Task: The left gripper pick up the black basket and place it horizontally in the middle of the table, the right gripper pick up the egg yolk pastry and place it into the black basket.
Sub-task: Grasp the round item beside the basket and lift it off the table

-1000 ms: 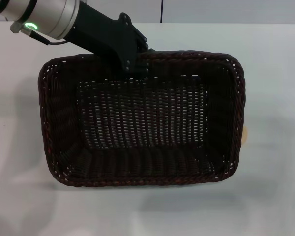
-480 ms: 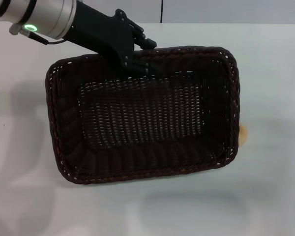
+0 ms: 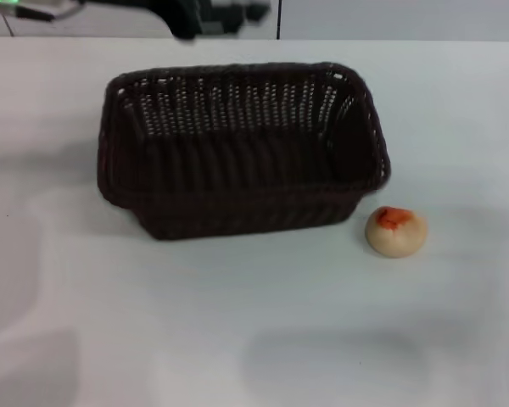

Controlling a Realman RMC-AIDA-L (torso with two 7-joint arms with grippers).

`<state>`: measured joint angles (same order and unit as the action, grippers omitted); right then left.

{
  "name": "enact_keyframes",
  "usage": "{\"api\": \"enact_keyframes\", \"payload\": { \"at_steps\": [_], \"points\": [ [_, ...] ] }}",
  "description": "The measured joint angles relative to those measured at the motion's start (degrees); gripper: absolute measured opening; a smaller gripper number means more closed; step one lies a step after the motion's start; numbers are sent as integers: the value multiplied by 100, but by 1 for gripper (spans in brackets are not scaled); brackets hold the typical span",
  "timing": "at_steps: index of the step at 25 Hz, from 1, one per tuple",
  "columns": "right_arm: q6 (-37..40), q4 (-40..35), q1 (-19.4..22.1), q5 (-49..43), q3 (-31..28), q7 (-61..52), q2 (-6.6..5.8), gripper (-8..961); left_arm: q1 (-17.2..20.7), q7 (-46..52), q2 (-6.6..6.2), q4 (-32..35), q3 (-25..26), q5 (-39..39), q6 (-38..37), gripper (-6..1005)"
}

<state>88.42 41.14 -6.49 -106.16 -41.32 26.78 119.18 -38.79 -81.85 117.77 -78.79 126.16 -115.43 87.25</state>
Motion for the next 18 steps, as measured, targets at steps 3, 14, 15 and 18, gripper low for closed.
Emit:
{"api": "enact_keyframes", "payload": {
  "at_steps": [3, 14, 15, 18],
  "points": [
    [0, 1, 33, -1, 26, 1, 5, 457, 93, -43, -3, 4, 274, 320, -21, 432],
    [-88, 156, 84, 47, 582, -26, 11, 442, 1147, -387, -4, 1488, 1789, 2973, -633, 427],
    [-117, 221, 109, 51, 697, -32, 15, 440, 1224, -414, -11, 1665, 1890, 3140, -639, 426],
    [-223, 423, 187, 55, 1031, -37, 24, 436, 1395, -484, -39, 2052, 2080, 3419, -645, 425]
  ]
}}
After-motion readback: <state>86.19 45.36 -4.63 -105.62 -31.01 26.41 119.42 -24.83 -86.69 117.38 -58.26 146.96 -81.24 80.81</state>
